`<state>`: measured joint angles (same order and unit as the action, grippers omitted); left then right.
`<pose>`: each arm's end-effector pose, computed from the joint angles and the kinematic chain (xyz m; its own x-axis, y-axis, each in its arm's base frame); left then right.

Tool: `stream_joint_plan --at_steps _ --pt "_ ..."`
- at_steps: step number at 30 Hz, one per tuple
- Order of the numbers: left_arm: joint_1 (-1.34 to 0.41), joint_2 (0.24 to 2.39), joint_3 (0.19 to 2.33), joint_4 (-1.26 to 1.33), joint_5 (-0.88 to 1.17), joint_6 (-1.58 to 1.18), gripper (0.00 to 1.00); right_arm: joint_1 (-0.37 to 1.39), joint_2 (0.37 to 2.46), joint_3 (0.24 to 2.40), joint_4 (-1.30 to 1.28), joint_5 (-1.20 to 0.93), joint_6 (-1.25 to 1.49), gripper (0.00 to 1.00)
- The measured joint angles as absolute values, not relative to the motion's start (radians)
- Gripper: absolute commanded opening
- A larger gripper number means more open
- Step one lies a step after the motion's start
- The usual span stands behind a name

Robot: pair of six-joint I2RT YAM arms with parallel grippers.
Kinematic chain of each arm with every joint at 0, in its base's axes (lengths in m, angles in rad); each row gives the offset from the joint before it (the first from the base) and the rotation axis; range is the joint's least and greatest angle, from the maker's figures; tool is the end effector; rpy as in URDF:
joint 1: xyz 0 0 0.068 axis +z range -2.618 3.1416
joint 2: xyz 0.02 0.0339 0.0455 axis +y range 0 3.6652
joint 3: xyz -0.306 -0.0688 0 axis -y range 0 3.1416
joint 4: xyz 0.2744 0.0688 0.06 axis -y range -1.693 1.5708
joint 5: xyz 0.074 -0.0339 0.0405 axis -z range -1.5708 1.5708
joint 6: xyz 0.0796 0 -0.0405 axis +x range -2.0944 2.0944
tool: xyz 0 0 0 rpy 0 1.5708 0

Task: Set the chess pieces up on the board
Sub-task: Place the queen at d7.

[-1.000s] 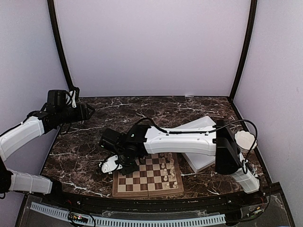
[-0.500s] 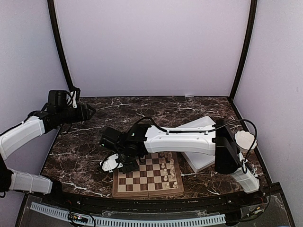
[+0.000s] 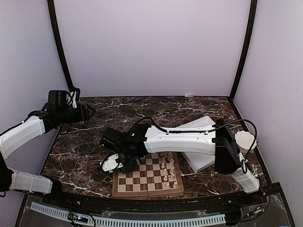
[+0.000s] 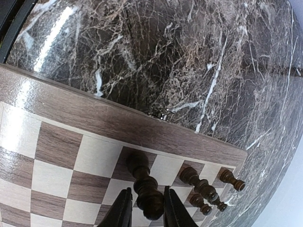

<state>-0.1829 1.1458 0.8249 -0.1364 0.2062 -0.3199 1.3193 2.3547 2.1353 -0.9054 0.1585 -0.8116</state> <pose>0.3013 -0.0723 0.2956 -0.5249 -0.2159 -0.8233 0.2039 0.9072 -0.3680 0.1572 0.5613 0.1914 0.5269 -0.8276 -0.1936 -0.8095 -0.4193 -0.4109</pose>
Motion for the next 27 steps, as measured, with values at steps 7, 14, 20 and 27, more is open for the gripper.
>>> stream_joint_plan --at_steps 7,14,20,27 --pt "-0.182 1.147 0.825 -0.136 0.212 -0.323 0.69 1.319 2.355 2.135 -0.905 0.159 -0.810 0.28" --pt "-0.180 1.149 0.825 -0.136 0.220 -0.326 0.69 1.319 2.355 2.135 -0.905 0.167 -0.812 0.40" --pt "-0.180 1.165 0.825 -0.136 0.223 -0.326 0.69 1.309 2.350 2.135 -0.918 0.160 -0.815 0.58" --pt "-0.180 1.196 0.825 -0.121 0.257 -0.313 0.69 1.224 2.244 2.133 -1.024 0.006 -0.855 0.58"
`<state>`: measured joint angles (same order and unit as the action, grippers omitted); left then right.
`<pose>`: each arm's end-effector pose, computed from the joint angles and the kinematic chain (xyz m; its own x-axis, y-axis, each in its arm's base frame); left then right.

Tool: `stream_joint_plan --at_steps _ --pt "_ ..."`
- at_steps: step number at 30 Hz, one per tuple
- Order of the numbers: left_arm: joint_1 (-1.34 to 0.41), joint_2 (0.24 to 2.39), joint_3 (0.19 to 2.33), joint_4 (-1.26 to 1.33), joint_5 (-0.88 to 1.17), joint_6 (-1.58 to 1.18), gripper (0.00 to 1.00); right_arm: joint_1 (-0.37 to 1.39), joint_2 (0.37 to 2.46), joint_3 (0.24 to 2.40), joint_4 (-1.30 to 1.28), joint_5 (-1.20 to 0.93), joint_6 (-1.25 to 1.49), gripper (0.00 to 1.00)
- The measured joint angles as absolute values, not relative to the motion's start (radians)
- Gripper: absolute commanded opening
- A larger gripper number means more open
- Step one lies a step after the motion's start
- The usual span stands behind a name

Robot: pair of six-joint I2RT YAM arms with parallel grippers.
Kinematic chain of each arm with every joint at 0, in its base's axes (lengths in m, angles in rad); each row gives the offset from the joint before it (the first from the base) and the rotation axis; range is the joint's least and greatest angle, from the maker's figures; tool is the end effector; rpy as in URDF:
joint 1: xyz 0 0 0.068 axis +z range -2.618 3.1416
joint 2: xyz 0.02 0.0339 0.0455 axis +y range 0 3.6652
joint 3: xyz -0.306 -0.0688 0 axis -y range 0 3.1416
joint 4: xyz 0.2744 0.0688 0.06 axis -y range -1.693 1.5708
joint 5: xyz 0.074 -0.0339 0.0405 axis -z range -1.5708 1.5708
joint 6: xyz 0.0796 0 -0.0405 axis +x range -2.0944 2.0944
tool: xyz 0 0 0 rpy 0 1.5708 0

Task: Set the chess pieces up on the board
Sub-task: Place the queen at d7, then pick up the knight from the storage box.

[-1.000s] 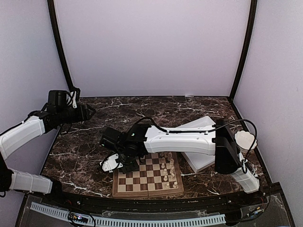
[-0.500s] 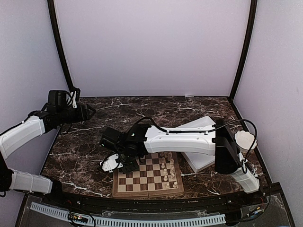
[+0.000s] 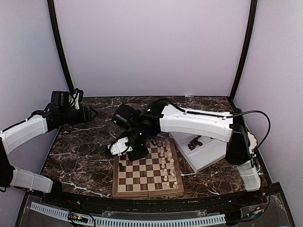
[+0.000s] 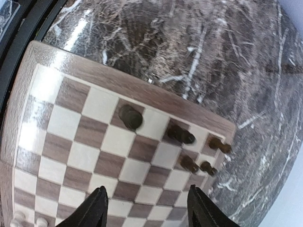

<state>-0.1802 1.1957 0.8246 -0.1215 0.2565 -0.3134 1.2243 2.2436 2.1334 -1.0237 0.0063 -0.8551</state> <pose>0.3096 -0.0769 0.2832 -0.5638 -0.2004 -0.8012 0.2307 0.8933 -0.3858 0.1890 0.5219 0.2431 0.5072 -0.8173 -0.2733 -0.8487 -0.4186 -0.3231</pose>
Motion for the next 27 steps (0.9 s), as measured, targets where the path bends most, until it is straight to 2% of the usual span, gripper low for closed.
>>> stream_joint_plan --at_steps 9,13,19,27 --pt "-0.185 1.198 0.823 -0.068 0.347 -0.259 0.63 0.926 1.963 2.000 -1.014 -0.123 -0.819 0.48" --pt "-0.236 1.200 0.838 -0.062 0.379 -0.234 0.63 0.708 1.864 1.816 -0.945 -0.236 -0.741 0.45" --pt "-0.430 1.242 0.958 -0.070 0.387 -0.186 0.61 0.379 1.725 1.476 -0.803 -0.378 -0.601 0.34" --pt "-0.540 1.319 1.022 -0.066 0.380 -0.186 0.60 0.321 1.699 1.227 -0.702 -0.344 -0.517 0.31"
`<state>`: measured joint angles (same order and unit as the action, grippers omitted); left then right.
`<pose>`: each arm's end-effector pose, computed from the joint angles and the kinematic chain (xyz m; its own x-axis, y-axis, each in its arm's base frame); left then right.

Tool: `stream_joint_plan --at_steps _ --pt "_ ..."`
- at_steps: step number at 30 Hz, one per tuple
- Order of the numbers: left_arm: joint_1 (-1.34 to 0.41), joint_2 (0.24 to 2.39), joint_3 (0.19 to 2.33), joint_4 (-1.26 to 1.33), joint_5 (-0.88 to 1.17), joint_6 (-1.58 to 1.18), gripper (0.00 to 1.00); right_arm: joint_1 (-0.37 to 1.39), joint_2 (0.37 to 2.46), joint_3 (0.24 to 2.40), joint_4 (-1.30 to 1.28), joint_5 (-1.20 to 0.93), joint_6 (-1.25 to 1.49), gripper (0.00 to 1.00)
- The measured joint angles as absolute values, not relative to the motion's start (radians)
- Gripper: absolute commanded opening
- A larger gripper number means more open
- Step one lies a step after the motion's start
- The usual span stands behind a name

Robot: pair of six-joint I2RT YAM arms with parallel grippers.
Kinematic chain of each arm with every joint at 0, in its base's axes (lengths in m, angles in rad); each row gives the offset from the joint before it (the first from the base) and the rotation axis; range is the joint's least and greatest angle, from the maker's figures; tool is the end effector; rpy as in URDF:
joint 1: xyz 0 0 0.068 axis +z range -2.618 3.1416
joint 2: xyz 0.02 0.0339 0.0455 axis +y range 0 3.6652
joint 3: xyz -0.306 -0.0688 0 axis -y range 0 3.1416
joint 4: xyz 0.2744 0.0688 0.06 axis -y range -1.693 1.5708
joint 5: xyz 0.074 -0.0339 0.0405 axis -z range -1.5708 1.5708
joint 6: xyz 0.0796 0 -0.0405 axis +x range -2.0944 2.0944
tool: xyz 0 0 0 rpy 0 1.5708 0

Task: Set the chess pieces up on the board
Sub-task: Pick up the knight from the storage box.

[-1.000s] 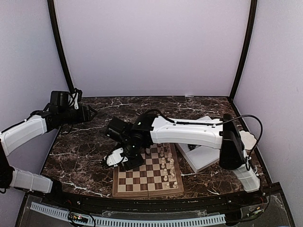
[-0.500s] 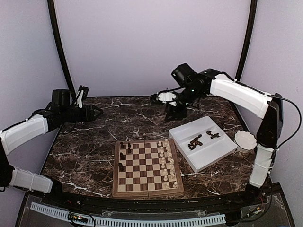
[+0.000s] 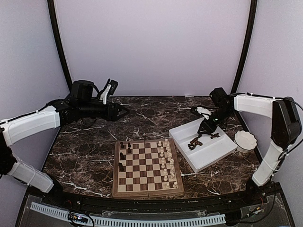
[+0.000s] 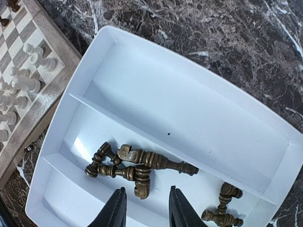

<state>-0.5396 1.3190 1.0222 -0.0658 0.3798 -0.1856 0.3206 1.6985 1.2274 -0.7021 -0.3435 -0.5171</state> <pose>0.2954 -0.2113 0.3345 -0.4420 0.0649 -0.8947 0.7051 0.6417 -0.3018 0.3601 0.1478 0.2086 -0.5527 -0.6740 -0.4901 -0.7981 0.5974 0.0785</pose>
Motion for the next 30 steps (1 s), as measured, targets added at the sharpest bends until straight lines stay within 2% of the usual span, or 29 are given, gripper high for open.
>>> stream_joint_plan --at_steps 10,12,19,30 --pt "-0.622 1.357 1.047 -0.077 0.357 -0.182 0.60 0.323 1.750 1.219 -0.662 -0.285 -0.525 0.20" --pt "-0.622 1.357 1.047 -0.078 0.352 -0.179 0.60 0.323 1.762 1.219 -0.664 -0.273 -0.535 0.20" --pt "-0.622 1.357 1.047 -0.081 0.340 -0.167 0.60 0.329 1.775 1.219 -0.724 -0.265 -0.585 0.31" --pt "-0.622 1.357 1.048 -0.084 0.336 -0.171 0.60 0.389 1.892 1.245 -0.767 -0.202 -0.601 0.32"
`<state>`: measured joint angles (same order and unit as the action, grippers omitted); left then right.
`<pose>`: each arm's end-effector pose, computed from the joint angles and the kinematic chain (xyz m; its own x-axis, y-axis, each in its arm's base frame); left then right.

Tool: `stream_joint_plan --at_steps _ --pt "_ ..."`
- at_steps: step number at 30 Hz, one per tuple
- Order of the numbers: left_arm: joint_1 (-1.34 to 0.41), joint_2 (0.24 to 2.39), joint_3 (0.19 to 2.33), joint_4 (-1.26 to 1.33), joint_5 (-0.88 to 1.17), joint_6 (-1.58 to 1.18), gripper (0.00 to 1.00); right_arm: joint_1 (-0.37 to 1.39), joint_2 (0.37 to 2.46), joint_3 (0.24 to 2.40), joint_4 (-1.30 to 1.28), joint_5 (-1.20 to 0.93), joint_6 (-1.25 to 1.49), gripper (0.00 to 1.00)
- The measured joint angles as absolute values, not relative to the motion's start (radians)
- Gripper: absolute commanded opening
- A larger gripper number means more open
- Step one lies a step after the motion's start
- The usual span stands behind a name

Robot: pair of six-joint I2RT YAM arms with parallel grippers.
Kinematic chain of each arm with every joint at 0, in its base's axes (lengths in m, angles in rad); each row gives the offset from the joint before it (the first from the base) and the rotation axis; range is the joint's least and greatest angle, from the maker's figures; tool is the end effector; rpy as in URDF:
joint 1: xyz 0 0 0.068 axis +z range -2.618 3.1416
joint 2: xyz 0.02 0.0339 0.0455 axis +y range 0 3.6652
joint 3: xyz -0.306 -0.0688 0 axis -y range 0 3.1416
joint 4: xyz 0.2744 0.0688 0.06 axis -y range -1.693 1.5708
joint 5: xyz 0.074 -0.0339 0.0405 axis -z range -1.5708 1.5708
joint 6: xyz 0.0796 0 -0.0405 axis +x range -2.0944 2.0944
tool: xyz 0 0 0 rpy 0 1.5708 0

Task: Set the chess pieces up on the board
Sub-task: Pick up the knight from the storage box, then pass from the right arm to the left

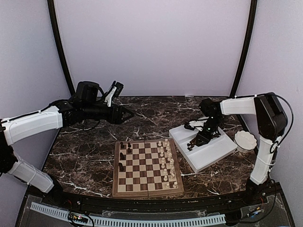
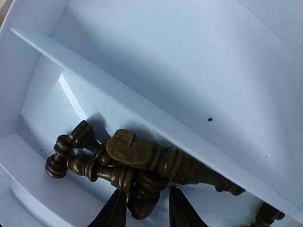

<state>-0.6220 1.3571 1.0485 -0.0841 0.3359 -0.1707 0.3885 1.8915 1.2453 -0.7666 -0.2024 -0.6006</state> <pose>0.2875 -0.2384 0.3293 -0.4420 0.1195 -0.8890 0.7332 0.6192 -0.2812 0.3600 0.1647 0.1365 -0.5278 -0.8142 -0.2420 -0.8468 0.5266 0.0749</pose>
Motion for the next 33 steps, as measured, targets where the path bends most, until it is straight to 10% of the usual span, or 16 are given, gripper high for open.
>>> stream_joint_plan --at_steps 10,33 --pt "-0.622 1.342 1.048 -0.080 0.337 -0.192 0.60 0.397 1.893 1.242 -0.741 -0.154 -0.584 0.12" --pt "-0.807 1.745 1.259 0.182 0.417 -0.372 0.56 0.339 1.605 1.210 -0.764 -0.389 -0.576 0.12"
